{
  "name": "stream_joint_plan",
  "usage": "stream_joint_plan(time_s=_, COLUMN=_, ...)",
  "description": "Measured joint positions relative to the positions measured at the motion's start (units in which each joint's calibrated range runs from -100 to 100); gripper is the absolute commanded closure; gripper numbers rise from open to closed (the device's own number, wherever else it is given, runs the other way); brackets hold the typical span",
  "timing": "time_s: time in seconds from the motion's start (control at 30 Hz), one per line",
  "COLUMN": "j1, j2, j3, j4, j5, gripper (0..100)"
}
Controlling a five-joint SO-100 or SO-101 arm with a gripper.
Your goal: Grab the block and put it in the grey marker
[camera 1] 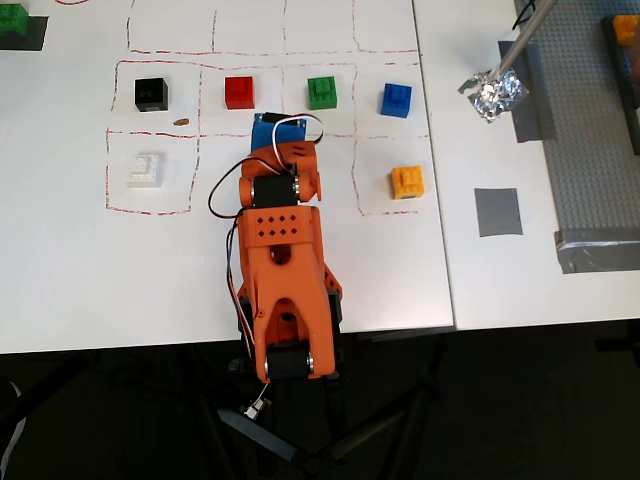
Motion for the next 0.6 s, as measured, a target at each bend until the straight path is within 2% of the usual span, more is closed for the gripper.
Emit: stream_joint_plan(time_s=0.6, j1=0.00, j2=0.00, j3=0.00, j4=0.00, j5=0.49, gripper=100)
